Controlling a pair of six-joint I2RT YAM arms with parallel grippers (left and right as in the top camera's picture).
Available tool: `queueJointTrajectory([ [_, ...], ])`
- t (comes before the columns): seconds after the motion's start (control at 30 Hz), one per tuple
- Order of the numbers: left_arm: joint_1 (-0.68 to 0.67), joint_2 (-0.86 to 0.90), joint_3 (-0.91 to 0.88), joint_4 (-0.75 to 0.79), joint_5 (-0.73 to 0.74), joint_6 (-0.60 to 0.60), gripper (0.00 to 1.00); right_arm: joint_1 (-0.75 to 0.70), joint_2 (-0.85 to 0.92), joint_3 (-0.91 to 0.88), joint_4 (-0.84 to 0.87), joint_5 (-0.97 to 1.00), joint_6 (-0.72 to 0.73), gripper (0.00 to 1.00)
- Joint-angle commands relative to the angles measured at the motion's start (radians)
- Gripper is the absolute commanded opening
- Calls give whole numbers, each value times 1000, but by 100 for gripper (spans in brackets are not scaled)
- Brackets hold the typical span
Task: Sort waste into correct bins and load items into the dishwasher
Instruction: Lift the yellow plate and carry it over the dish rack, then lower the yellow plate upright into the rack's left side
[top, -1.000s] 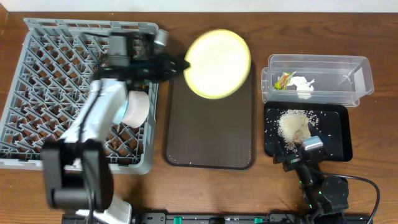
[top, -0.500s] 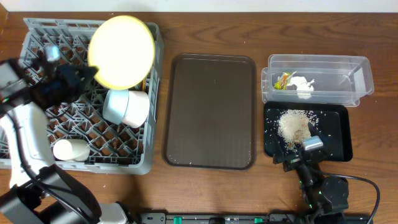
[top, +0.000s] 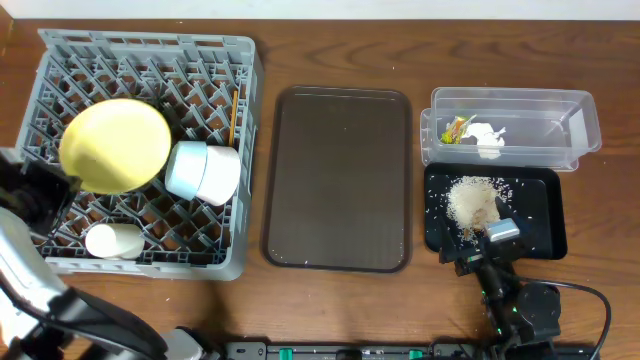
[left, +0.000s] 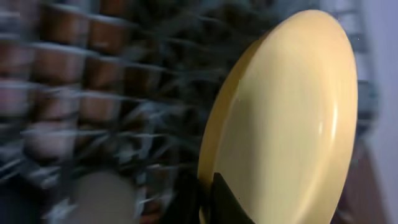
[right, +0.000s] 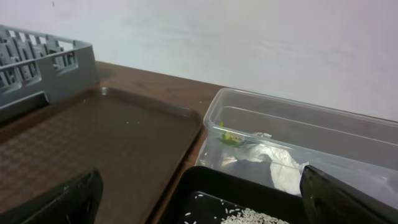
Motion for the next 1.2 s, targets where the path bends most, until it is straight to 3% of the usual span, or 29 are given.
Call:
queueJointTrajectory([
  [0.0, -10, -92, 0, -6, -233, -57, 8, -9, -7, -2, -3, -4, -9, 99],
  [0.1, -32, -151, 0, 35, -323, -44, 8, -9, -7, -2, -4, -4, -9, 99],
  [0.33, -171, -160, 0, 185, -522, 238, 8, -9, -7, -2, -4, -3, -9, 99],
  [0.5, -240, -125, 0, 204, -549, 356, 8, -9, -7, -2, -3, -3, -9, 99],
  [0.6, -253, -102, 0, 234, -658, 389, 8, -9, -7, -2, -3, -4, -9, 99],
  [0.97, -276, -53, 0, 332, -663, 579, 8, -9, -7, -2, -3, -3, -9, 99],
  [1.17, -341, -53, 0, 346, -683, 623, 8, -9, -7, -2, -4, -3, -9, 99],
])
